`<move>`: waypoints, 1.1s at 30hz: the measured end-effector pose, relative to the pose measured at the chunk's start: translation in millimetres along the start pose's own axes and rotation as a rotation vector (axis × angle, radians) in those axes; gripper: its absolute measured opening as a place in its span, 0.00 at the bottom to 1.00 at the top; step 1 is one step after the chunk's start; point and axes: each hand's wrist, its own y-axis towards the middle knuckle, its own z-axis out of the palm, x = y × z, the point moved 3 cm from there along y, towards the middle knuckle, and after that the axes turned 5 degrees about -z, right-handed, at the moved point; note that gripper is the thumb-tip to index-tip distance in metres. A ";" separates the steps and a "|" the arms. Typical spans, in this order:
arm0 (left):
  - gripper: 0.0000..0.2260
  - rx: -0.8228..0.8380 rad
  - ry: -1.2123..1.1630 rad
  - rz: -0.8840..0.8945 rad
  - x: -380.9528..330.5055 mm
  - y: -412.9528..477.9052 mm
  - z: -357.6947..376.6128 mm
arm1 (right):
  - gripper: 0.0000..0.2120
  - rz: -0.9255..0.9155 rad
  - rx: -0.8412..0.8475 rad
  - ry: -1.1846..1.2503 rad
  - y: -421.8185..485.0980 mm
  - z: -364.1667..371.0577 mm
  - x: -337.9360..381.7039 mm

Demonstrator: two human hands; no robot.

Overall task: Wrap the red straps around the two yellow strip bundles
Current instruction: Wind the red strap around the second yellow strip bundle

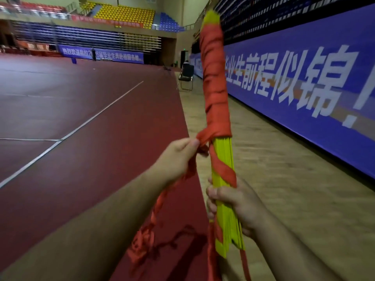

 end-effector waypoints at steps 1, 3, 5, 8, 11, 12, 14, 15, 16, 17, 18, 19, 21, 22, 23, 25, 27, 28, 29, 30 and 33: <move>0.18 0.002 -0.093 -0.067 21.2 -10.8 4.2 | 0.20 0.070 0.014 0.026 -1.2 -4.9 -16.3; 0.16 -0.039 -0.245 -0.203 56.9 -24.9 13.7 | 0.24 0.177 0.041 0.063 -4.1 -10.2 -43.1; 0.13 -0.105 -0.285 -0.323 82.8 -38.8 21.1 | 0.28 0.246 0.079 0.104 -8.6 -12.7 -67.5; 0.13 -0.062 -0.411 -0.360 112.2 -54.7 29.9 | 0.32 0.301 0.174 0.119 -13.7 -15.4 -92.5; 0.23 0.028 -0.642 -0.470 139.3 -64.0 33.0 | 0.31 0.404 0.359 0.263 -11.8 -20.0 -118.0; 0.30 0.057 -0.684 -0.490 151.0 -65.2 33.9 | 0.28 0.427 0.404 0.320 -13.3 -23.1 -127.4; 0.34 0.103 -0.702 -0.436 161.0 -61.5 34.7 | 0.25 0.504 0.333 0.364 -13.9 -37.5 -141.6; 0.29 0.103 -0.708 -0.401 167.6 -59.9 36.0 | 0.26 0.542 0.337 0.405 -12.3 -43.4 -150.2; 0.24 0.071 -0.681 -0.377 173.0 -57.1 34.9 | 0.26 0.549 0.422 0.437 -10.0 -42.9 -151.8; 0.21 0.026 -0.647 -0.380 178.7 -54.3 34.0 | 0.28 0.549 0.470 0.436 -5.0 -43.8 -155.2; 0.19 -0.039 -0.597 -0.391 184.0 -52.3 32.8 | 0.32 0.563 0.427 0.365 0.6 -47.5 -158.7; 0.17 -0.102 -0.556 -0.408 188.4 -51.2 32.2 | 0.36 0.592 0.332 0.261 7.0 -54.4 -165.2; 0.15 -0.220 -0.410 -0.432 191.9 -50.4 27.3 | 0.37 0.568 0.116 -0.048 14.9 -67.4 -167.1; 0.15 -0.261 -0.338 -0.430 192.9 -49.1 25.8 | 0.33 0.517 0.058 -0.194 19.0 -69.8 -165.8; 0.14 -0.298 -0.286 -0.428 191.8 -49.0 26.4 | 0.29 0.465 0.035 -0.365 21.9 -68.0 -163.8; 0.11 -0.339 -0.223 -0.419 187.5 -49.6 32.4 | 0.30 0.400 -0.051 -0.774 24.4 -63.6 -163.2; 0.09 -0.344 -0.206 -0.399 189.1 -51.8 38.2 | 0.30 0.324 -0.198 -1.034 24.8 -60.2 -168.8; 0.08 -0.318 -0.217 -0.385 188.2 -52.2 41.6 | 0.27 0.289 -0.264 -1.080 23.0 -60.1 -171.0; 0.07 -0.283 -0.222 -0.382 184.7 -51.5 43.9 | 0.24 0.260 -0.316 -1.085 21.4 -60.6 -171.2; 0.08 -0.230 -0.208 -0.373 186.0 -50.5 44.5 | 0.21 0.236 -0.349 -1.066 20.7 -61.8 -171.4; 0.06 -0.175 -0.190 -0.406 184.8 -50.9 45.9 | 0.18 0.207 -0.375 -1.000 19.6 -64.5 -164.8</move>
